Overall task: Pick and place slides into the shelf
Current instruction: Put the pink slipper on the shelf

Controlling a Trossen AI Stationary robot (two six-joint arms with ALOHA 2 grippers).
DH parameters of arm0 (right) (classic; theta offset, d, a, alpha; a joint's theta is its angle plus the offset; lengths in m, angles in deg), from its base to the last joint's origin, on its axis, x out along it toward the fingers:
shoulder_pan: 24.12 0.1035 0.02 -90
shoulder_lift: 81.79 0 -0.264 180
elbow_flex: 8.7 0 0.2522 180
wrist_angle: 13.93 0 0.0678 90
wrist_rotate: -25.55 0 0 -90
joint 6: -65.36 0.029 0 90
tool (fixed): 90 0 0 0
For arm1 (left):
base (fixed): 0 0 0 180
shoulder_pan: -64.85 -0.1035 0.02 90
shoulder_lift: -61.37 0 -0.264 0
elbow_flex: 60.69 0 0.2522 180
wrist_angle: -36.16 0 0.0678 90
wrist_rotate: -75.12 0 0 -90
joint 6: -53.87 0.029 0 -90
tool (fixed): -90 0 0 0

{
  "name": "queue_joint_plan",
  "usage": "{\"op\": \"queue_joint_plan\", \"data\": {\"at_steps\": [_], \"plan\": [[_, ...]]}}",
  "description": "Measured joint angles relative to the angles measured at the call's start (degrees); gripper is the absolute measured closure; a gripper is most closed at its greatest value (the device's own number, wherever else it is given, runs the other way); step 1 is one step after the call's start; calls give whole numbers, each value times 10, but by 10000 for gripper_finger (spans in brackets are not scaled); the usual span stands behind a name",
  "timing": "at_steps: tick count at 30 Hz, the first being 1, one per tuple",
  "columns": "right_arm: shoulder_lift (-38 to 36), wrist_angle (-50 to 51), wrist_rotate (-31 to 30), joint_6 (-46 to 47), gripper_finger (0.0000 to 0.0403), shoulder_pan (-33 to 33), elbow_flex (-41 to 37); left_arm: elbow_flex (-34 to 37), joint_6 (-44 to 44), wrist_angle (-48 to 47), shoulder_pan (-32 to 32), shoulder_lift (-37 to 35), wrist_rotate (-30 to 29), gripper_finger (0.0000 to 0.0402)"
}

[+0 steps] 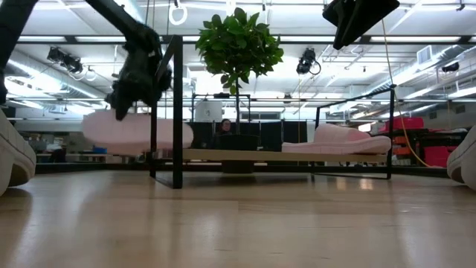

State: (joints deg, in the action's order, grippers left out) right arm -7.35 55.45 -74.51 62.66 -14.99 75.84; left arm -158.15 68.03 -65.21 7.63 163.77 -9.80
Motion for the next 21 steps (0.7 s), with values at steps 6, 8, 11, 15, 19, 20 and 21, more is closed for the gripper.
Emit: {"op": "queue_joint_plan", "data": {"at_steps": [6, 8, 11, 15, 19, 20, 21], "plan": [[0, 0, 0, 0, 290, 0, 0, -86, -29, -6, -10, -49, -43, 304], [0, 0, 0, 1, 290, 0, 0, -113, -35, -5, -12, -64, -48, 305], [0, 0, 0, 3, 290, 0, 0, -147, -49, 4, -10, -89, -68, 305], [0, 0, 0, 10, 290, 0, 0, -172, -62, 31, -6, -121, -97, 305], [0, 0, 0, 11, 290, 0, 0, -178, -70, 66, -7, -157, -115, 306], [0, 0, 0, 11, 290, 0, 0, -178, -72, 81, -7, -165, -126, 306], [0, 0, 0, 11, 290, 0, 0, -178, -75, 94, -6, -174, -141, 306]]}}
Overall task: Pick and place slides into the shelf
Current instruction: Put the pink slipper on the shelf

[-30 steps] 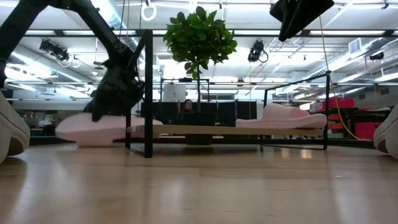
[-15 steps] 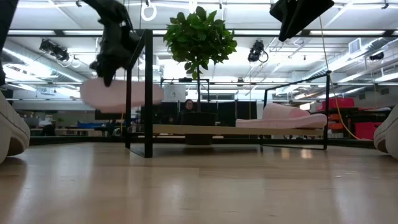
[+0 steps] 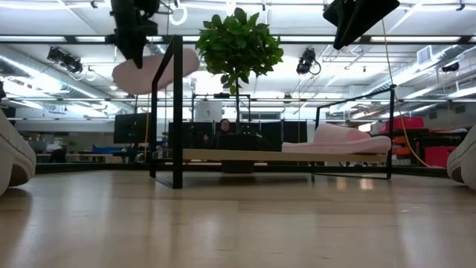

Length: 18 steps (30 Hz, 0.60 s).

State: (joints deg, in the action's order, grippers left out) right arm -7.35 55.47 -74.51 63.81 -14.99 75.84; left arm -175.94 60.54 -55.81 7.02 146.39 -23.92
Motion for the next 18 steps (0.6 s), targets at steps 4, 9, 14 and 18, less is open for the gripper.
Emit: {"op": "queue_joint_plan", "data": {"at_steps": [4, 9, 14, 18], "plan": [[0, 0, 0, 5, 290, 0, 0, 0, 0, 45, 9, -28, -80, 306], [0, 0, 0, 9, 290, 0, 0, 0, 27, 120, 26, -66, -125, 307], [0, -3, -107, 14, 293, 0, 0, 0, 62, 189, 73, -104, -123, 307], [0, -6, -193, -1, 303, 0, 0, 0, 92, 213, 116, -129, -127, 307]]}}
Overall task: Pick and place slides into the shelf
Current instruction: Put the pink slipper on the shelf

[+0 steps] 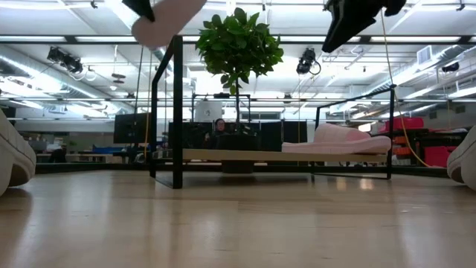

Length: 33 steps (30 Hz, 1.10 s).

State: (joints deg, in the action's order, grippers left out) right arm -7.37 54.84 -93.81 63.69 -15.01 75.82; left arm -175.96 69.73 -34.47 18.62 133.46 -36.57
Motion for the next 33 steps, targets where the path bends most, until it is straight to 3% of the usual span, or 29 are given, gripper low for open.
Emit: {"op": "queue_joint_plan", "data": {"at_steps": [8, 13, 24, 30, 33], "plan": [[0, -44, -23, -32, 323, 0, 0, 0, 20, 50, 93, -43, -3, 307], [-7, -48, -43, -39, 328, 0, 0, 0, -3, 92, 153, -63, 40, 309], [-96, -75, -53, -30, 339, 1, 0, 0, -32, 159, 305, -66, 57, 309], [-156, -159, -25, -65, 345, 1, 0, 0, -37, 245, 368, -51, 102, 309], [-182, -225, 19, -100, 347, 1, 0, 22, -36, 293, 389, -47, 120, 310]]}}
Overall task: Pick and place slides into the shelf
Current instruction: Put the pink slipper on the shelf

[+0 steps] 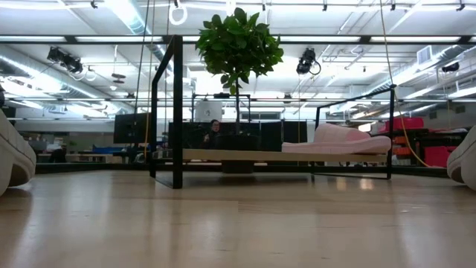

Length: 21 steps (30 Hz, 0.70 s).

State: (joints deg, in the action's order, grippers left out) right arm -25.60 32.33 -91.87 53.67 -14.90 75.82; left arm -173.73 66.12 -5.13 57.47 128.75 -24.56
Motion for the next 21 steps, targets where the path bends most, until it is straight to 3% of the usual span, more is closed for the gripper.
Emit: {"op": "queue_joint_plan", "data": {"at_steps": [8, 16, 21], "plan": [[-30, -130, 161, -76, 348, 0, 0, 135, -35, 186, 12, -2, 75, 310], [-28, -128, 213, -102, 348, 0, 0, 320, -107, 538, 13, -2, 217, 310], [-21, -160, 257, -140, 348, 0, 0, 448, -164, 756, 6, -2, 234, 310]]}}
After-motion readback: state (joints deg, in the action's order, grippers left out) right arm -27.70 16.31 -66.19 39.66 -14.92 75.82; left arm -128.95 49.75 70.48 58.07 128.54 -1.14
